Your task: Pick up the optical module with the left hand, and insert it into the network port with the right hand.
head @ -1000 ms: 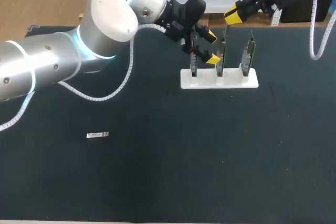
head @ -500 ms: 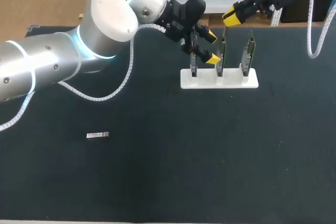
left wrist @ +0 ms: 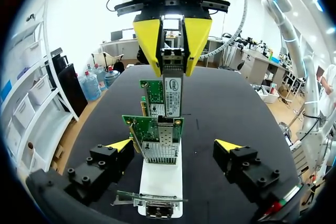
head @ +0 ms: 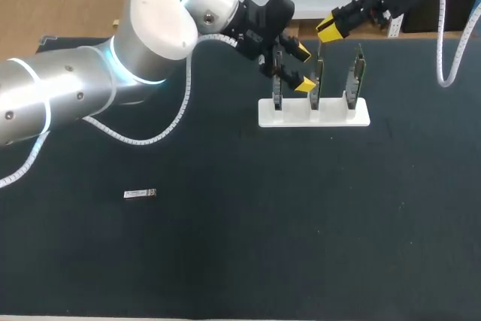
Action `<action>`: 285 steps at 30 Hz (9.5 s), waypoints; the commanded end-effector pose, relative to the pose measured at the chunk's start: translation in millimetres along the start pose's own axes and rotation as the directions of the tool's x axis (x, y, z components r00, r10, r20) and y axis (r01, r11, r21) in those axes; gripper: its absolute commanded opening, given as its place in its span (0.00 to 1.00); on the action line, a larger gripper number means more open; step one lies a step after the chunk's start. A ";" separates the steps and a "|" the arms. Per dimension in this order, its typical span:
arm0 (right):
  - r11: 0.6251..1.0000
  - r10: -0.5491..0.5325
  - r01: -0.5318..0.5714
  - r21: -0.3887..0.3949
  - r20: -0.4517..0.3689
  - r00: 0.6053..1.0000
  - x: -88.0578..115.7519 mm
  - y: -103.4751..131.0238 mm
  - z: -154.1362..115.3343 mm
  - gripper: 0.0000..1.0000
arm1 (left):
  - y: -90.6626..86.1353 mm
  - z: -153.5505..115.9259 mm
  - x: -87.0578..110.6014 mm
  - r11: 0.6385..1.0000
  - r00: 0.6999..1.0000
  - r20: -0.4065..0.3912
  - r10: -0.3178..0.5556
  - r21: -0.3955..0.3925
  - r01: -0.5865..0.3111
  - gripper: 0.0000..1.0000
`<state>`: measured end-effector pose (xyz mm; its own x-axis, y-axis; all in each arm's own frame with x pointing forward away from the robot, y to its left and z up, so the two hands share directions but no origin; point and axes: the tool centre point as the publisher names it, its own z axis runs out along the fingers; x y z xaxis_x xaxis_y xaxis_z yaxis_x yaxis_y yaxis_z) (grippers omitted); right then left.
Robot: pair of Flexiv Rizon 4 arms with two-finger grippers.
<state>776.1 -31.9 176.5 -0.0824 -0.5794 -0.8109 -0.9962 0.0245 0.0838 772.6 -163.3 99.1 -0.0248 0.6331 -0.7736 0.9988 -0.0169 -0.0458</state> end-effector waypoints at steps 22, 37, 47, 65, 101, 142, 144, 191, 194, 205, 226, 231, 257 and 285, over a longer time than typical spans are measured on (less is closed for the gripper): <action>1.000 -0.008 0.008 0.010 -0.018 1.000 5.4 3.3 0.2 0.00 | 1.0 -0.5 -1.3 1.000 1.000 -0.007 -0.003 0.002 0.003 1.00; 1.000 -0.023 0.024 0.019 -0.007 1.000 1.0 -2.8 0.1 0.00 | 1.0 -0.5 -1.3 1.000 1.000 -0.007 -0.003 0.002 0.003 1.00; 1.000 -0.028 0.028 0.008 -0.014 1.000 1.9 -5.4 3.2 0.00 | 1.0 -0.5 -1.3 1.000 1.000 -0.007 -0.003 0.002 0.003 1.00; 0.999 -0.044 0.044 0.020 -0.013 0.999 2.4 -4.5 1.7 0.00 | 1.0 -0.5 -1.3 1.000 1.000 -0.007 -0.003 0.002 0.003 1.00; 0.999 -0.036 0.036 0.009 -0.043 0.998 10.0 -3.6 8.8 0.00 | 1.0 -0.5 -1.3 1.000 1.000 -0.007 -0.003 0.002 0.003 1.00; 1.000 -0.018 0.019 -0.006 0.051 0.999 -14.6 -5.7 -4.7 0.00 | 1.0 -0.5 -1.3 1.000 1.000 -0.007 -0.003 0.002 0.003 1.00; 1.000 -0.018 0.019 -0.007 0.052 0.998 -14.7 -6.0 -4.4 0.00 | 1.0 -0.5 -1.3 1.000 1.000 -0.007 -0.003 0.002 0.003 1.00; 0.995 0.089 -0.090 -0.041 -0.003 0.996 27.8 -11.5 19.8 0.00 | 1.0 -0.5 -1.3 1.000 1.000 -0.007 -0.003 0.002 0.003 1.00; 0.994 0.095 -0.095 -0.044 -0.004 0.995 29.9 -11.6 20.7 0.00 | 1.0 -0.5 -1.3 1.000 1.000 -0.007 -0.003 0.002 0.003 1.00; 0.990 0.130 -0.131 -0.053 -0.018 0.991 41.7 -11.1 27.4 0.00 | 1.0 -0.5 -1.3 1.000 1.000 -0.007 -0.003 0.002 0.003 1.00; 0.999 0.043 -0.038 -0.033 0.135 0.990 12.4 -14.8 -23.5 0.00 | 1.0 -0.5 -1.3 1.000 1.000 -0.007 -0.003 0.002 0.003 1.00; 0.998 0.028 -0.020 -0.056 0.136 0.990 23.2 -11.6 -40.8 0.00 | 1.0 -0.5 -1.3 1.000 1.000 -0.007 -0.003 0.002 0.003 1.00; 0.997 0.061 -0.058 -0.053 0.059 0.996 72.8 -6.1 -82.9 0.00 | 1.0 -0.5 -1.3 1.000 1.000 -0.007 -0.003 0.002 0.003 1.00; 0.997 0.050 -0.047 -0.069 0.034 0.998 76.6 -7.2 -74.7 1.00 | 1.0 -0.5 -1.3 1.000 1.000 -0.007 -0.003 0.002 0.003 1.00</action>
<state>779.2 -137.7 157.3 -0.1331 -0.5485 -0.8255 -0.9867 -0.0050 0.1624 772.7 -163.2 99.1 -0.0246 0.6332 -0.7736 0.9988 -0.0171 -0.0458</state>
